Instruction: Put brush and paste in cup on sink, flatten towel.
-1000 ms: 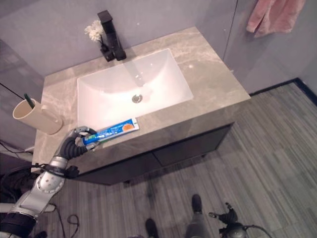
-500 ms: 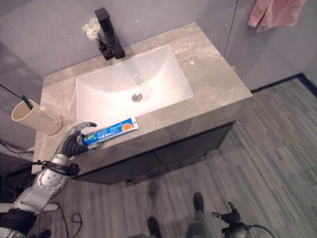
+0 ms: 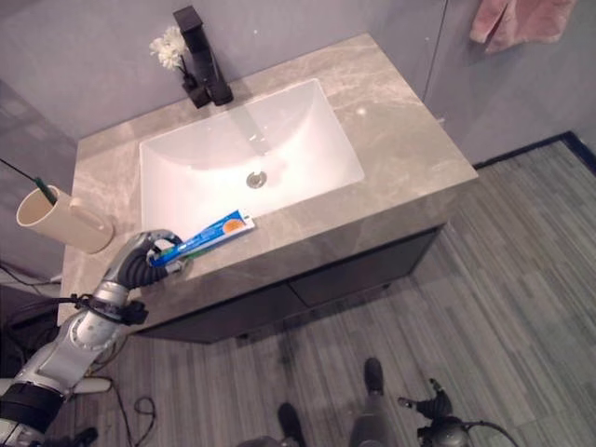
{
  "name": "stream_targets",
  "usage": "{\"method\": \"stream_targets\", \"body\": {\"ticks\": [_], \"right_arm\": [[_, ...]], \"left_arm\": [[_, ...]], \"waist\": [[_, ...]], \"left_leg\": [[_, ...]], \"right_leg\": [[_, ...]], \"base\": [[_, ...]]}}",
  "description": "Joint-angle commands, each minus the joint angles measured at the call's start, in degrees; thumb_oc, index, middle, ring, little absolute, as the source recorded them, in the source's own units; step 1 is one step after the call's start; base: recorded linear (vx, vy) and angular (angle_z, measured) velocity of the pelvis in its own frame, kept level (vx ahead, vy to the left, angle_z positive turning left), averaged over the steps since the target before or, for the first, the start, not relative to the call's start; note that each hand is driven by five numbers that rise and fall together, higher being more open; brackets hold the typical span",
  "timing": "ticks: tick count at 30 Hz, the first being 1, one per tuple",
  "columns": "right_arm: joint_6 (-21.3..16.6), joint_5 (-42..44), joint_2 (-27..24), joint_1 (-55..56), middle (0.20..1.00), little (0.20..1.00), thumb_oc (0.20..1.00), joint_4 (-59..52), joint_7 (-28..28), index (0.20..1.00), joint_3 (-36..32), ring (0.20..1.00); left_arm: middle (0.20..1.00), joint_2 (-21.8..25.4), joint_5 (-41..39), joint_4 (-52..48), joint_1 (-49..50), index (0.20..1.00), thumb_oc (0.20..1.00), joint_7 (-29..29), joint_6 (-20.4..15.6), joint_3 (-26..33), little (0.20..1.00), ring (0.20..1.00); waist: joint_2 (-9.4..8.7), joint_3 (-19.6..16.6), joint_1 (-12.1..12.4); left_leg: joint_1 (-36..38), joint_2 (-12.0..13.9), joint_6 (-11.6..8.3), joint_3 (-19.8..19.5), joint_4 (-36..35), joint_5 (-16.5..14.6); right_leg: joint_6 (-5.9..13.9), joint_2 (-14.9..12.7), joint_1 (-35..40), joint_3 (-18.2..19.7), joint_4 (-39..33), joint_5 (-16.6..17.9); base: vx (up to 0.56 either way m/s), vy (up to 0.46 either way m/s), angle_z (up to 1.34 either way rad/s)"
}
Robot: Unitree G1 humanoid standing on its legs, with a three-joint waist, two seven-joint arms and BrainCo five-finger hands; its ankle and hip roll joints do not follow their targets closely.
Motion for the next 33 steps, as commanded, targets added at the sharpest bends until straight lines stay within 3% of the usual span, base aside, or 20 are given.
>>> {"method": "stream_targets", "body": {"ticks": [1, 2, 11, 19, 30, 33], "right_arm": [[-2.0, 0.3, -0.6, -2.2, 1.000, 1.000, 1.000, 0.4, -1.6, 1.000, -0.8, 1.000], [-2.0, 0.3, -0.5, -2.1, 1.000, 1.000, 1.000, 0.5, -1.6, 1.000, -0.7, 1.000], [-1.8, 1.4, 0.3, -2.0, 1.000, 1.000, 1.000, 5.6, -1.7, 1.000, -1.7, 1.000], [-1.3, 10.9, 0.4, -1.6, 1.000, 1.000, 1.000, 12.0, -1.7, 1.000, -9.1, 1.000], [-3.8, 25.4, -1.3, -2.4, 1.000, 1.000, 1.000, 11.2, -2.4, 1.000, -17.2, 1.000], [-4.3, 25.6, -2.2, -2.0, 1.000, 1.000, 1.000, 10.0, -3.0, 1.000, -18.3, 1.000]], "left_arm": [[0.269, 2.9, 8.9, 4.4, 0.8, 0.269, 0.269, -1.9, 0.0, -7.9, 0.269, 0.269], [0.200, 3.4, 9.5, 4.4, 0.8, 0.200, 0.200, -1.7, -0.1, -8.4, 0.200, 0.200], [0.200, 7.4, 14.3, 4.0, -1.0, 0.200, 0.200, 0.4, -0.2, -11.5, 0.200, 0.200], [0.200, 12.0, 16.5, -0.8, -0.6, 0.200, 0.200, 3.1, 0.9, -6.2, 0.200, 0.200], [0.200, 16.0, 18.1, -4.3, -3.3, 0.200, 0.200, 7.6, 2.2, 0.6, 0.200, 0.200], [0.200, 16.8, 18.2, -5.8, -4.0, 0.200, 0.200, 8.7, 2.0, 2.4, 0.200, 0.200]], "waist": [[0.08, 1.0, -2.8], [0.00, 0.9, -2.8], [-1.47, -2.2, -2.4], [-5.09, -6.9, -0.8], [-7.88, -9.6, -0.5], [-8.38, -10.0, -0.7]], "left_leg": [[0.4, 3.6, -2.20, -6.5, 0.5, 1.4], [0.6, 3.7, -2.23, -6.5, 0.5, 1.4], [3.1, 4.5, -2.53, -7.4, 0.5, 0.9], [5.1, 4.9, -2.53, -9.1, 0.5, 0.6], [5.1, 4.9, -2.72, -9.9, 0.5, 0.7], [5.3, 4.9, -2.75, -9.8, 0.5, 0.5]], "right_leg": [[5.46, -3.0, 3.4, -0.6, 0.4, -0.7], [5.42, -2.9, 3.6, -0.6, 0.4, -0.8], [4.94, -2.4, 7.2, -2.0, 0.4, -2.0], [4.57, -1.8, 10.8, -3.5, 0.4, -3.1], [4.79, -2.0, 11.9, -4.2, 0.4, -3.1], [4.86, -2.0, 11.9, -4.1, 0.4, -2.9]], "base": [[0.00, 0.000, 0.00], [0.00, 0.000, 0.00], [0.00, -0.010, 0.04], [0.00, -0.017, 0.10], [0.00, 0.000, 0.02], [0.00, 0.000, 0.00]]}}
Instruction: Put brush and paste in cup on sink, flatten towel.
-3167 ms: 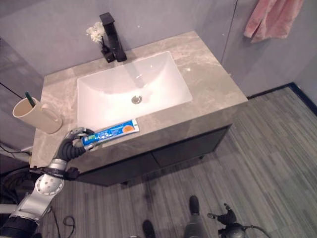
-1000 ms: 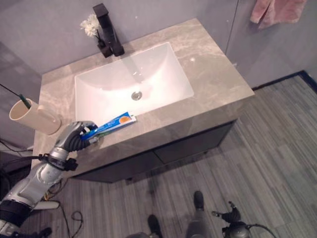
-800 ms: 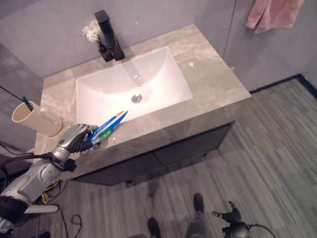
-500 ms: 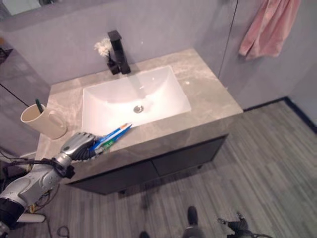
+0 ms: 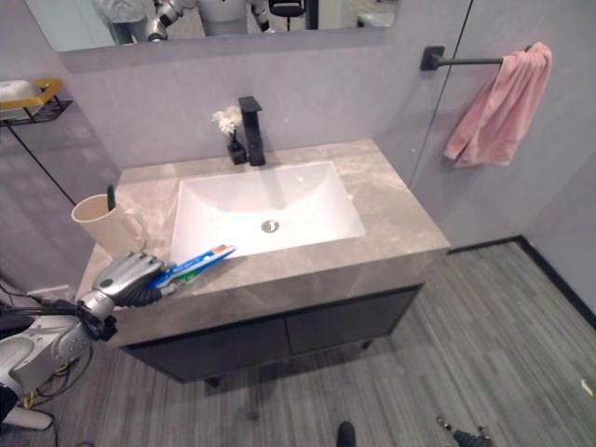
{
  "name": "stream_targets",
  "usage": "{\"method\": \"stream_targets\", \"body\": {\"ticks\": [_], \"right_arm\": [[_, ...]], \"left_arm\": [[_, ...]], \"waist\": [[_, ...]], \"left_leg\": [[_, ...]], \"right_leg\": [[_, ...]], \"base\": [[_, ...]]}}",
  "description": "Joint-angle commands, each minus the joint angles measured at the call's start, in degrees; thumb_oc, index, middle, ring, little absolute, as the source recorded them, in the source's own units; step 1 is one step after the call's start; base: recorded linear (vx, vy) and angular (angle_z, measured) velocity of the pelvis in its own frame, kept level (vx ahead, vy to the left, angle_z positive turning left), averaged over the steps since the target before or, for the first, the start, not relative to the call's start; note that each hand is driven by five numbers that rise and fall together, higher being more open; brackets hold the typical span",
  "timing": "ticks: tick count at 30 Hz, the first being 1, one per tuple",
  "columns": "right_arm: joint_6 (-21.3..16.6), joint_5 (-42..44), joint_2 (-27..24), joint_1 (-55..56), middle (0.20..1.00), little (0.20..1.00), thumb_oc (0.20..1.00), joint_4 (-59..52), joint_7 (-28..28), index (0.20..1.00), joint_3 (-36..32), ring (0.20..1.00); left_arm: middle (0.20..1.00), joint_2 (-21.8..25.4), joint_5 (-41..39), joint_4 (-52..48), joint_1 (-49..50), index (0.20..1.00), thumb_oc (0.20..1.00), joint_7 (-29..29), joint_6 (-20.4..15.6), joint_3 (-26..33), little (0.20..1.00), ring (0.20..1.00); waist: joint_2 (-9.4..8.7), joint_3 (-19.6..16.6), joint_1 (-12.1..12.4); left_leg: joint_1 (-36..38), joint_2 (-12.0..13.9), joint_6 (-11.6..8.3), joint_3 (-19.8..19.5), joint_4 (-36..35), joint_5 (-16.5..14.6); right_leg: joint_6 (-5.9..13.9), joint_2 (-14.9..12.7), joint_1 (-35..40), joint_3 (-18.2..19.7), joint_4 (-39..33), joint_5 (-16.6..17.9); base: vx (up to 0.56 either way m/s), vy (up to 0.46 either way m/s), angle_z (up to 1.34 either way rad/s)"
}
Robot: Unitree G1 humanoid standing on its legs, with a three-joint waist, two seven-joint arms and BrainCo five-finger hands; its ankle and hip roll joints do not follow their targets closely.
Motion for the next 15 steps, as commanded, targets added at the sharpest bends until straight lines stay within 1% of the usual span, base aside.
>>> {"method": "stream_targets", "body": {"ticks": [1, 3, 6, 8, 10, 11, 12, 13, 14, 15], "right_arm": [[-3.1, 2.5, -2.6, -2.7, 1.000, 1.000, 1.000, -0.4, -2.1, 1.000, -2.3, 1.000], [-3.3, 2.9, -3.2, -2.6, 1.000, 1.000, 1.000, -0.9, -2.3, 1.000, -3.1, 1.000], [-4.3, 3.5, -5.2, -2.6, 1.000, 1.000, 1.000, -2.7, -4.2, 1.000, -5.3, 1.000], [-5.0, 4.2, -7.2, -2.8, 1.000, 1.000, 1.000, -4.4, -6.3, 1.000, -7.7, 1.000], [-6.1, 3.6, -8.8, -3.1, 1.000, 1.000, 1.000, -9.2, -8.8, 1.000, -9.4, 1.000], [-6.5, 2.3, -9.5, -2.6, 1.000, 1.000, 1.000, -14.4, -10.8, 1.000, -10.3, 1.000], [-6.9, 1.5, -10.0, -2.6, 1.000, 1.000, 1.000, -16.9, -11.5, 1.000, -10.7, 1.000], [-7.1, -1.3, -10.5, -1.8, 1.000, 1.000, 1.000, -25.0, -14.1, 1.000, -11.3, 1.000], [-7.1, -4.7, -9.9, -0.7, 1.000, 1.000, 1.000, -35.7, -16.0, 1.000, -12.1, 1.000], [-7.5, -6.7, -9.5, 0.4, 1.000, 1.000, 1.000, -42.0, -16.7, 1.000, -13.6, 1.000]], "left_arm": [[0.200, 4.3, -1.0, -3.3, -5.9, 0.200, 0.200, 5.4, 0.5, 7.7, 0.200, 0.200], [0.200, 4.5, -0.8, -3.8, -6.3, 0.200, 0.200, 5.9, 0.5, 8.2, 0.200, 0.200], [0.200, 6.2, -0.1, -6.1, -7.8, 0.200, 0.200, 7.7, 0.5, 9.8, 0.200, 0.200], [0.200, 7.3, 0.6, -7.2, -8.8, 0.200, 0.200, 9.2, 0.6, 11.2, 0.200, 0.200], [0.200, 8.1, 1.3, -8.5, -9.6, 0.200, 0.200, 10.9, 1.2, 12.9, 0.200, 0.200], [0.200, 8.3, 1.7, -9.0, -9.7, 0.200, 0.200, 11.8, 1.6, 14.2, 0.200, 0.200], [0.200, 8.6, 2.1, -9.4, -10.1, 0.200, 0.200, 12.4, 1.8, 14.9, 0.200, 0.200], [0.200, 8.6, 2.5, -10.1, -10.0, 0.200, 0.200, 13.1, 2.2, 16.2, 0.200, 0.200], [0.200, 8.5, 3.1, -10.5, -9.0, 0.200, 0.200, 13.8, 2.9, 18.3, 0.200, 0.200], [0.200, 8.3, 3.7, -11.1, -8.8, 0.200, 0.200, 14.5, 3.4, 20.3, 0.200, 0.200]], "waist": [[-0.33, -1.3, -0.9], [-0.44, -1.3, -1.0], [-0.75, -1.8, -1.3], [-0.91, -2.1, -1.5], [-0.91, -2.3, -1.7], [-0.84, -2.3, -1.9], [-0.81, -2.4, -2.0], [-0.67, -2.3, -2.2], [-0.62, -2.5, -2.4], [-0.49, -2.6, -2.7]], "left_leg": [[-1.7, 2.6, -1.74, -6.7, 0.5, 1.2], [-1.6, 2.5, -1.74, -6.6, 0.5, 1.1], [-1.4, 2.5, -1.75, -6.6, 0.5, 1.0], [-1.4, 2.6, -1.77, -6.6, 0.5, 0.9], [-1.3, 2.6, -1.78, -6.6, 0.5, 0.8], [-1.3, 2.6, -1.74, -6.6, 0.5, 0.8], [-1.3, 2.7, -1.72, -6.5, 0.5, 0.8], [-1.1, 2.7, -1.69, -6.4, 0.5, 0.7], [-1.1, 2.7, -1.65, -6.3, 0.5, 0.7], [-1.0, 2.7, -1.54, -6.3, 0.5, 0.5]], "right_leg": [[6.03, -3.8, 3.0, -0.9, 0.4, -1.0], [6.07, -3.8, 3.1, -0.9, 0.4, -1.0], [6.21, -3.9, 3.2, -0.9, 0.4, -1.0], [6.31, -3.9, 3.3, -0.9, 0.4, -1.0], [6.37, -3.9, 3.3, -0.9, 0.4, -1.0], [6.38, -4.0, 3.3, -0.8, 0.4, -0.9], [6.39, -4.0, 3.3, -0.8, 0.4, -0.9], [6.33, -4.0, 3.5, -0.6, 0.4, -0.8], [6.28, -4.0, 3.4, -0.5, 0.4, -0.7], [6.25, -4.0, 3.4, -0.4, 0.4, -0.8]], "base": [[0.00, 0.000, 0.00], [0.00, 0.000, 0.00], [0.00, 0.000, 0.00], [0.00, 0.000, 0.00], [0.00, 0.000, 0.00], [0.00, 0.000, 0.00], [0.00, 0.000, 0.00], [0.00, 0.000, 0.00], [0.00, 0.000, 0.00], [0.00, 0.000, 0.00]]}}
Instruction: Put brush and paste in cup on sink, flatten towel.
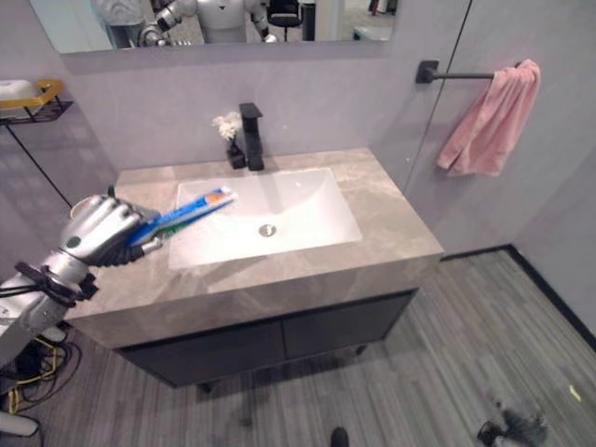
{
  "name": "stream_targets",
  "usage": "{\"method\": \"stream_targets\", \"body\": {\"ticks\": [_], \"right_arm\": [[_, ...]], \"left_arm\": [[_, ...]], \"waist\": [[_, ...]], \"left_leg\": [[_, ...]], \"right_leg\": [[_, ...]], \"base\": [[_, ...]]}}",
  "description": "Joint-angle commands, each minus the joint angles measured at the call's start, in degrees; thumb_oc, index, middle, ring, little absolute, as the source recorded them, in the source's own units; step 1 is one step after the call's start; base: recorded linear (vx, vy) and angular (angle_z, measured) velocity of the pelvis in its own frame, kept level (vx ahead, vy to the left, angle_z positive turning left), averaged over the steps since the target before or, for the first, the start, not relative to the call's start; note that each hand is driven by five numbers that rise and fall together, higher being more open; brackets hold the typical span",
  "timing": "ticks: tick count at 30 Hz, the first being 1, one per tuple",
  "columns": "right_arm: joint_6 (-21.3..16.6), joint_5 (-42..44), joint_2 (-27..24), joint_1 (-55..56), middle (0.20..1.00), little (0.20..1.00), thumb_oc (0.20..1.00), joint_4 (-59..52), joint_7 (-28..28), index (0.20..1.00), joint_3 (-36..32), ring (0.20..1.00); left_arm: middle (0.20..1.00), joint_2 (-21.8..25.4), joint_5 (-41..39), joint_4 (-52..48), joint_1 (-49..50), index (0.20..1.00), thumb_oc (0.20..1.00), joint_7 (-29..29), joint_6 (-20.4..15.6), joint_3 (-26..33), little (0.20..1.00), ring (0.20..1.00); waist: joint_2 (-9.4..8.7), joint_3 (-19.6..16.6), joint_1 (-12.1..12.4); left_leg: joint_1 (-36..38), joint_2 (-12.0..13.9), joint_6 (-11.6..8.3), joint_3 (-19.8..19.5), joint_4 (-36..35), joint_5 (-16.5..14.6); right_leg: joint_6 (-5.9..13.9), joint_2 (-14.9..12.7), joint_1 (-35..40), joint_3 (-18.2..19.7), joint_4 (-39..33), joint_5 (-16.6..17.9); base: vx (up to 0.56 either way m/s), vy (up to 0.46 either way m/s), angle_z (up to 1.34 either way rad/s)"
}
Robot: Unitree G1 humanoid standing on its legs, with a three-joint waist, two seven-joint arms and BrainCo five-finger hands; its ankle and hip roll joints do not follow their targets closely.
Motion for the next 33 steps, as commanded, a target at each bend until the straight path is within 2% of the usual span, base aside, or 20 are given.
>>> {"method": "stream_targets", "body": {"ticks": [1, 3, 5, 6, 7, 11, 12, 15, 16, 17, 19, 20, 21, 23, 26, 29, 33], "right_arm": [[-5.6, -9.4, -4.9, -2.8, 1.000, 1.000, 1.000, -17.6, -5.5, 1.000, -2.7, 1.000], [-5.5, -12.2, -5.0, -3.0, 1.000, 1.000, 1.000, -23.4, -4.8, 1.000, -1.8, 1.000], [-6.5, -13.2, -6.7, -4.9, 1.000, 1.000, 1.000, -32.1, -0.4, 1.000, 0.6, 1.000], [-6.3, -13.1, -6.7, -4.9, 1.000, 1.000, 1.000, -32.4, -0.1, 1.000, 0.5, 1.000], [-6.5, -12.8, -8.0, -7.2, 1.000, 1.000, 1.000, -35.7, 3.3, 1.000, 3.9, 1.000], [-3.4, -13.7, -11.0, -15.6, 1.000, 1.000, 1.000, -39.9, 8.9, 1.000, 14.1, 1.000], [-3.4, -12.0, -10.7, -16.7, 1.000, 1.000, 1.000, -41.1, 10.5, 1.000, 15.6, 1.000], [-3.8, 4.1, -8.8, -22.4, 1.000, 1.000, 1.000, -42.0, 20.3, 1.000, 25.0, 1.000], [-4.0, 4.7, -8.9, -22.8, 1.000, 1.000, 1.000, -41.5, 20.7, 1.000, 25.0, 1.000], [-3.5, 10.1, -7.2, -26.1, 1.000, 1.000, 1.000, -40.8, 22.6, 1.000, 29.8, 1.000], [-2.8, 14.0, -5.9, -30.2, 1.000, 1.000, 1.000, -38.6, 23.0, 1.000, 34.1, 1.000], [-2.9, 14.0, -5.9, -30.3, 1.000, 1.000, 1.000, -38.6, 23.0, 1.000, 34.1, 1.000], [-2.4, 19.3, -3.4, -34.4, 1.000, 1.000, 1.000, -39.0, 25.0, 1.000, 38.4, 1.000], [-2.7, 24.1, 1.1, -38.5, 1.000, 1.000, 1.000, -38.4, 26.3, 1.000, 41.9, 1.000], [-2.8, 25.6, 6.6, -41.9, 1.000, 1.000, 1.000, -37.9, 26.6, 1.000, 45.6, 1.000], [-3.0, 24.9, 8.7, -45.2, 1.000, 1.000, 1.000, -37.3, 26.9, 1.000, 47.6, 1.000], [-3.4, 23.4, 7.8, -49.4, 1.000, 1.000, 1.000, -37.2, 26.5, 1.000, 48.6, 1.000]], "left_arm": [[0.200, 2.6, 0.6, -1.8, -6.8, 0.200, 0.200, 6.5, 3.0, 9.0, 0.200, 0.200], [0.200, 2.2, 0.6, -3.7, -7.8, 0.200, 0.200, 6.9, 2.9, 10.5, 0.200, 0.200], [0.200, 1.5, -0.3, -5.3, -9.5, 0.200, 0.200, 6.5, 2.6, 11.8, 0.200, 0.200], [0.200, 1.5, -0.4, -5.5, -9.2, 0.200, 0.200, 6.4, 2.6, 12.1, 0.200, 0.200], [0.200, 1.1, -1.3, -6.5, -10.6, 0.200, 0.200, 5.5, 2.0, 11.7, 0.200, 0.200], [0.200, 2.1, -2.2, -8.3, -15.8, 0.200, 0.200, 3.5, 2.4, 8.7, 0.200, 0.200], [0.200, 2.0, -2.6, -8.6, -16.6, 0.200, 0.200, 3.0, 2.3, 8.2, 0.200, 0.200], [0.200, 0.5, -4.6, -9.8, -20.9, 0.200, 0.200, 2.0, 1.7, 4.0, 0.200, 0.200], [0.200, 0.6, -4.7, -9.5, -21.5, 0.200, 0.200, 2.0, 1.7, 3.6, 0.200, 0.200], [0.200, -0.3, -5.3, -9.6, -22.9, 0.200, 0.200, 1.9, 1.7, 1.6, 0.200, 0.200], [0.200, 0.6, -5.9, -9.2, -24.3, 0.200, 0.200, 2.0, 2.1, -0.2, 0.200, 0.200], [0.200, 0.6, -5.9, -9.1, -24.4, 0.200, 0.200, 2.0, 2.1, -0.2, 0.200, 0.200], [0.200, 0.4, -7.0, -9.9, -24.8, 0.200, 0.200, 1.7, 2.1, -1.1, 0.200, 0.200], [0.200, -0.6, -8.2, -10.5, -25.1, 0.200, 0.200, 1.6, 2.1, -2.3, 0.200, 0.200], [0.200, -3.3, -10.2, -11.3, -23.7, 0.200, 0.200, 1.8, 1.9, -2.5, 0.200, 0.200], [0.200, -5.5, -11.9, -14.0, -20.3, 0.200, 0.200, 0.8, 0.7, -1.7, 0.200, 0.200], [0.200, -7.6, -13.6, -15.5, -17.4, 0.200, 0.200, -0.3, -0.5, -1.9, 0.200, 0.200]], "waist": [[0.65, -2.2, -2.1], [0.76, -2.3, -2.3], [0.45, -2.6, -2.2], [0.50, -2.5, -2.3], [0.35, -2.8, -2.1], [0.03, -2.9, -1.1], [-0.09, -2.9, -1.0], [-0.48, -3.0, -0.2], [-0.57, -2.9, -0.2], [-0.60, -2.8, 0.3], [-0.97, -2.8, 0.7], [-0.98, -2.7, 0.7], [-1.10, -2.8, 1.4], [-1.16, -2.8, 2.2], [-1.40, -2.6, 3.1], [-1.62, -2.7, 3.7], [-2.16, -2.4, 4.3]], "left_leg": [[-1.6, 2.7, -1.41, -6.5, 0.5, 0.5], [-1.4, 2.6, -1.34, -6.6, 0.5, 0.5], [-1.3, 2.6, -1.30, -6.4, 0.5, 0.5], [-1.3, 2.6, -1.30, -6.4, 0.5, 0.5], [-1.2, 2.5, -1.25, -6.3, 0.5, 0.6], [-1.2, 2.4, -1.22, -6.0, 0.5, 0.8], [-1.3, 2.3, -1.19, -6.1, 0.5, 0.8], [-1.3, 2.2, -1.14, -6.2, 0.5, 1.1], [-1.3, 2.1, -1.14, -6.2, 0.5, 1.1], [-0.9, 2.2, -1.14, -6.3, 0.5, 0.7], [-0.7, 1.9, -1.00, -6.1, 0.5, 0.9], [-0.7, 1.9, -0.99, -6.1, 0.5, 0.9], [-0.2, 1.8, -0.90, -5.9, 0.5, 0.9], [0.0, 1.6, -0.82, -5.7, 0.5, 0.9], [0.3, 1.4, -0.64, -5.7, 0.5, 0.8], [0.3, 1.3, -0.55, -5.9, 0.5, 0.8], [0.3, 1.0, -0.32, -6.3, 0.5, 0.7]], "right_leg": [[6.02, -4.0, 3.0, -0.5, 0.1, -0.8], [5.93, -4.0, 3.1, -0.6, 0.1, -0.8], [5.85, -4.0, 3.2, -0.6, 0.1, -1.0], [5.86, -4.0, 3.3, -0.6, 0.1, -1.0], [5.79, -4.0, 3.3, -0.6, 0.1, -1.0], [5.67, -4.1, 3.3, -0.4, 0.1, -0.8], [5.65, -4.1, 3.2, -0.4, 0.1, -0.7], [5.56, -4.3, 3.4, -0.6, 0.1, -0.6], [5.57, -4.3, 3.5, -0.6, 0.1, -0.7], [5.57, -4.2, 3.9, -0.7, 0.1, -0.9], [5.50, -4.5, 3.8, -0.5, 0.1, -0.6], [5.51, -4.5, 3.8, -0.4, 0.1, -0.6], [5.43, -4.5, 4.1, -0.3, 0.1, -0.7], [5.37, -4.7, 4.2, -0.2, 0.1, -0.8], [5.21, -4.8, 4.4, -0.1, 0.1, -0.8], [5.10, -5.1, 4.8, -0.3, 0.1, -0.9], [5.16, -5.3, 5.1, -0.6, 0.1, -0.9]], "base": [[0.00, 0.000, 0.00], [0.00, 0.000, 0.00], [0.00, 0.000, 0.00], [0.00, 0.000, 0.00], [0.00, 0.000, 0.00], [-0.02, 0.007, -0.03], [0.00, 0.000, 0.00], [0.00, 0.000, 0.00], [0.00, 0.000, 0.00], [0.00, 0.000, 0.00], [0.00, 0.000, 0.00], [0.00, 0.000, 0.00], [0.00, 0.000, 0.00], [0.00, 0.000, 0.00], [0.00, 0.000, 0.00], [0.00, 0.000, 0.00], [0.00, 0.007, 0.01]]}}
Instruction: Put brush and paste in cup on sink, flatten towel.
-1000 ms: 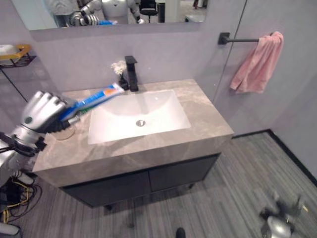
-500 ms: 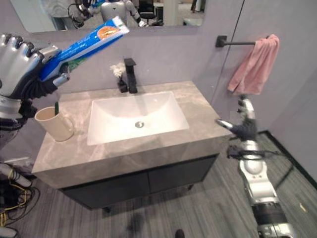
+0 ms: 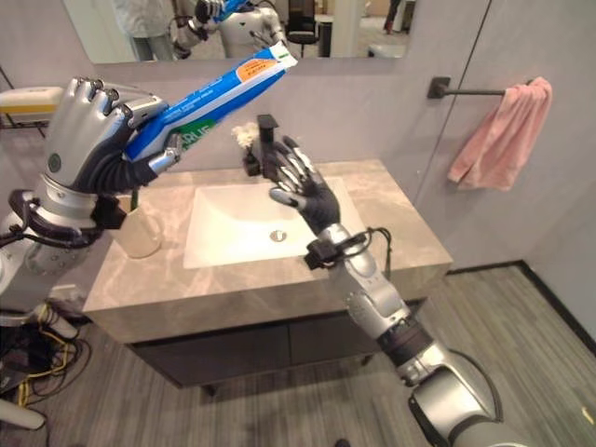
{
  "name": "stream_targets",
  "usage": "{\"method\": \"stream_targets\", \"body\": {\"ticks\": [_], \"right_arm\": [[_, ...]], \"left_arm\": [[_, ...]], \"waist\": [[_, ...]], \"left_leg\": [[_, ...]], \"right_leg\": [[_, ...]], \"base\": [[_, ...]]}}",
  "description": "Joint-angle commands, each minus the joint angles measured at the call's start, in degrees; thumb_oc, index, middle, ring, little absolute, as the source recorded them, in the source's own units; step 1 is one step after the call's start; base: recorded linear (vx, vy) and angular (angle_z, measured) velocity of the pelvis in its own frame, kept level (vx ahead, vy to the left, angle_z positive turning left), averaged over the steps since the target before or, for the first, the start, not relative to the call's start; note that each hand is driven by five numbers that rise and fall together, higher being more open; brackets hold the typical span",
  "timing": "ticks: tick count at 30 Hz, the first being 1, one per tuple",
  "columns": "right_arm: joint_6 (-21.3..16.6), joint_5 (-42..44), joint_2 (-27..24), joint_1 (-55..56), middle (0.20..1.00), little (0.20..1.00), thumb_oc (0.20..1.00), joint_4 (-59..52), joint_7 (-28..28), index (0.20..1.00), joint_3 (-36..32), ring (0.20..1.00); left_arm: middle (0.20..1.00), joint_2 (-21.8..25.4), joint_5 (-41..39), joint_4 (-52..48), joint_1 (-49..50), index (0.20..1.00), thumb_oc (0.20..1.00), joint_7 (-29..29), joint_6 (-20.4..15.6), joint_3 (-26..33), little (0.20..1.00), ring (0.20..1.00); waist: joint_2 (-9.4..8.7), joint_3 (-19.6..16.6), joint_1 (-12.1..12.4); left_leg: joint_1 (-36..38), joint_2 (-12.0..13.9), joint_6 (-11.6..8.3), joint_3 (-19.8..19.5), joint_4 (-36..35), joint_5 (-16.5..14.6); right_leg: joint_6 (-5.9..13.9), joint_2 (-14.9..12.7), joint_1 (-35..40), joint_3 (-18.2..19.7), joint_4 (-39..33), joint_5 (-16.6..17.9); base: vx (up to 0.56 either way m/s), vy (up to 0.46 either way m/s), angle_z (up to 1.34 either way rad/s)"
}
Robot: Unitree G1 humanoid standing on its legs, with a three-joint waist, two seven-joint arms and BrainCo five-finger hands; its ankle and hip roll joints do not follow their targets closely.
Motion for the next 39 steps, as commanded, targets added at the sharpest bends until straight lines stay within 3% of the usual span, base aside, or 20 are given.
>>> {"method": "stream_targets", "body": {"ticks": [1, 21, 22, 23, 24, 26, 30, 34, 39], "right_arm": [[-3.3, 0.6, -0.4, -9.0, 1.000, 1.000, 1.000, 0.1, 0.4, 1.000, -0.5, 1.000], [-6.1, 10.2, 8.8, -14.4, 1.000, 1.000, 1.000, 1.2, -0.3, 1.000, 0.0, 1.000], [-6.0, 10.6, 9.2, -14.3, 0.884, 0.884, 0.884, 1.4, -0.3, 0.884, 0.0, 0.884], [-6.0, 11.0, 9.6, -14.1, 0.686, 0.686, 0.686, 1.1, -0.3, 0.686, 0.1, 0.686], [-6.1, 11.5, 10.0, -13.8, 0.620, 0.620, 0.620, 0.9, -0.4, 0.620, 0.0, 0.620], [-6.2, 12.2, 10.2, -13.3, 0.598, 0.598, 0.598, 0.5, -0.4, 0.598, -0.2, 0.598], [-6.5, 12.2, 9.8, -12.7, 0.658, 0.658, 0.658, -0.4, -0.6, 0.658, -0.6, 0.658], [-7.1, 12.6, 10.0, -12.4, 0.583, 0.583, 0.583, -0.8, -1.1, 0.583, -1.0, 0.583], [-7.6, 12.8, 10.6, -11.9, 0.592, 0.592, 0.592, -1.4, -1.5, 0.592, -1.6, 0.592]], "left_arm": [[0.200, 0.4, -5.3, -1.8, -1.3, 0.200, 0.200, 0.0, -0.2, 0.0, 0.200, 0.200], [0.200, -2.4, -7.7, -0.9, 0.7, 0.200, 0.200, -1.1, -0.6, -5.0, 0.200, 0.200], [0.200, -2.5, -7.7, -0.9, 0.9, 0.200, 0.200, -1.1, -0.5, -4.9, 0.200, 0.200], [0.200, -3.1, -7.9, -0.8, 1.3, 0.200, 0.200, -1.1, -0.4, -5.1, 0.200, 0.200], [0.200, -3.3, -7.8, -0.8, 1.5, 0.200, 0.200, -1.1, -0.3, -5.2, 0.200, 0.200], [0.200, -3.7, -7.9, -1.0, 2.3, 0.200, 0.200, -1.3, -0.3, -5.0, 0.200, 0.200], [0.200, -4.7, -7.9, -1.1, 3.5, 0.200, 0.200, -1.1, -0.2, -4.6, 0.200, 0.200], [0.200, -5.8, -8.2, -0.5, 3.9, 0.200, 0.200, -1.0, -0.1, -5.0, 0.200, 0.200], [0.200, -6.8, -8.2, -0.1, 4.4, 0.200, 0.200, -0.7, 0.1, -5.1, 0.200, 0.200]], "waist": [[-1.96, -1.7, 0.2], [-4.39, -0.9, 1.9], [-4.44, -0.9, 1.9], [-4.43, -0.9, 1.9], [-4.39, -1.0, 1.8], [-4.37, -1.0, 1.8], [-4.28, -1.2, 1.6], [-4.20, -1.2, 1.4], [-4.03, -0.8, 1.4]], "left_leg": [[-1.5, 0.8, -0.08, -6.6, 0.2, 0.6], [-1.5, 0.2, 0.70, -8.9, 0.2, 0.1], [-1.6, 0.2, 0.75, -9.0, 0.2, 0.1], [-1.6, 0.2, 0.78, -9.2, 0.2, 0.1], [-1.7, 0.3, 0.79, -9.2, 0.2, 0.1], [-1.8, 0.3, 0.76, -9.3, 0.2, 0.1], [-2.1, 0.4, 0.69, -9.6, 0.2, 0.2], [-2.3, 0.5, 0.69, -9.8, 0.2, 0.3], [-2.4, 0.7, 0.76, -10.0, 0.2, 0.3]], "right_leg": [[5.67, -5.4, 3.5, -0.8, 0.3, -1.4], [5.24, -6.0, 5.0, -3.0, 1.6, -2.4], [5.24, -6.0, 4.9, -3.0, 1.8, -2.5], [5.23, -5.9, 4.9, -3.1, 2.0, -2.6], [5.20, -6.0, 4.8, -3.2, 2.2, -2.7], [5.15, -6.0, 4.8, -3.3, 2.3, -2.8], [5.14, -5.9, 4.7, -3.7, 2.3, -2.9], [5.04, -5.9, 4.5, -3.9, 2.9, -3.1], [4.94, -5.9, 4.2, -4.0, 3.9, -3.5]], "base": [[0.00, 0.000, 0.00], [0.00, 0.011, 0.07], [0.00, 0.013, 0.05], [-0.01, 0.014, 0.04], [-0.01, 0.013, 0.06], [0.00, 0.003, 0.02], [0.00, 0.000, 0.00], [0.00, 0.000, 0.00], [0.00, -0.001, 0.01]]}}
